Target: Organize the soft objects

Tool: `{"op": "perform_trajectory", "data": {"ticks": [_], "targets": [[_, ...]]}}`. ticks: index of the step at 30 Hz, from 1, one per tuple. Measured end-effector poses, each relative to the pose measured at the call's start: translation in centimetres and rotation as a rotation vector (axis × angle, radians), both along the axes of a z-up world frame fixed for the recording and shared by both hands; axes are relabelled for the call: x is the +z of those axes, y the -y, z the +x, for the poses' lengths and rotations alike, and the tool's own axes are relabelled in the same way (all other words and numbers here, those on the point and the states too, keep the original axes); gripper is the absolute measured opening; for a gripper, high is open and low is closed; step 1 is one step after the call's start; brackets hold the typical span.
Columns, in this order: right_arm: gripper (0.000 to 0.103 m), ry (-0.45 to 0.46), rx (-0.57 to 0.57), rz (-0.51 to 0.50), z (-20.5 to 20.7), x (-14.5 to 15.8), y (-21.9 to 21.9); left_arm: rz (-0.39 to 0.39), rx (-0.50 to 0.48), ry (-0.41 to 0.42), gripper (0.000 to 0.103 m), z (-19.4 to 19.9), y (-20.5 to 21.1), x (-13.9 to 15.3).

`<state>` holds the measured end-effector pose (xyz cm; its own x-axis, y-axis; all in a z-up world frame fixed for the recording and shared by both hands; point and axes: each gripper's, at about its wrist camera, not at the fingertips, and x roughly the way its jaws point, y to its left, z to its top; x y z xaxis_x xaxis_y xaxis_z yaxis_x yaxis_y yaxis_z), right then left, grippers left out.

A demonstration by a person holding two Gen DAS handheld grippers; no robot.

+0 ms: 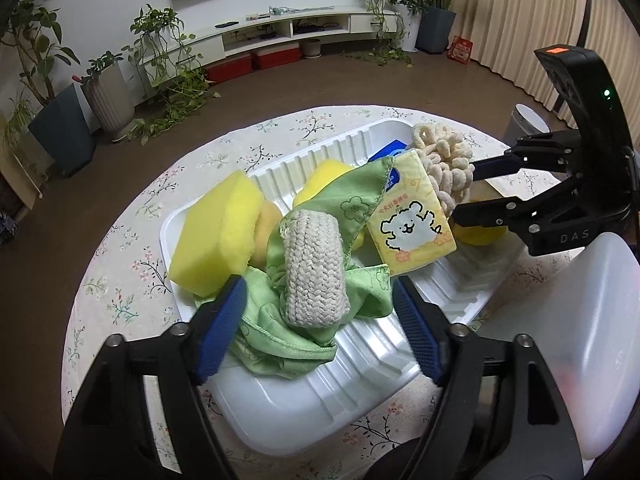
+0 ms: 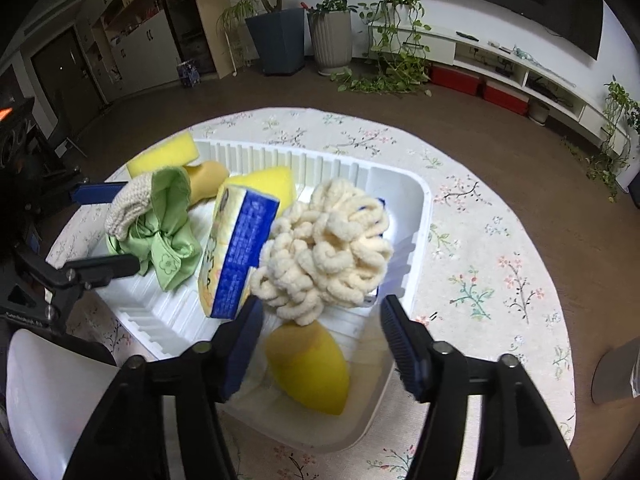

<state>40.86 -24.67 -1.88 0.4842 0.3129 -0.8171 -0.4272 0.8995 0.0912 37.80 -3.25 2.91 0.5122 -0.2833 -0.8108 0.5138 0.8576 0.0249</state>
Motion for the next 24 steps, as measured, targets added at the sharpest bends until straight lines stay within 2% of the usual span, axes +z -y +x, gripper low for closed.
{"op": "perform_trajectory", "data": {"ticks": [2,7,11,15,18,24], "targets": [[0.08,0.024,-0.014,0.0,-0.2,0.6,0.2,-0.003,0.001,0.007,0.087,-0.1,-0.2,0.1],[0.091,0.077,-0.03,0.023,-0.7,2.3,1.3,-0.031,0.052,0.052,0.103,-0.4,-1.4,1.3],[0.103,0.125,-0.073,0.04,-0.9,3.9,2.4,-0.047,0.117,0.109,0.103,-0.5,-2.8,2.8],[0.103,0.204,-0.16,0.03,-1.8,6.0,3.6,-0.045,0.23,0.199,0.103,-1.6,-4.2,5.2],[0.103,0.269,-0.217,0.037,-3.6,8.1,4.7,-0.013,0.33,0.269,0.103,-3.5,-5.0,7.0],[0.103,0.367,-0.281,0.086,-10.5,11.0,6.0,-0.041,0.433,0.348,0.103,-9.7,-5.6,10.0]]}}
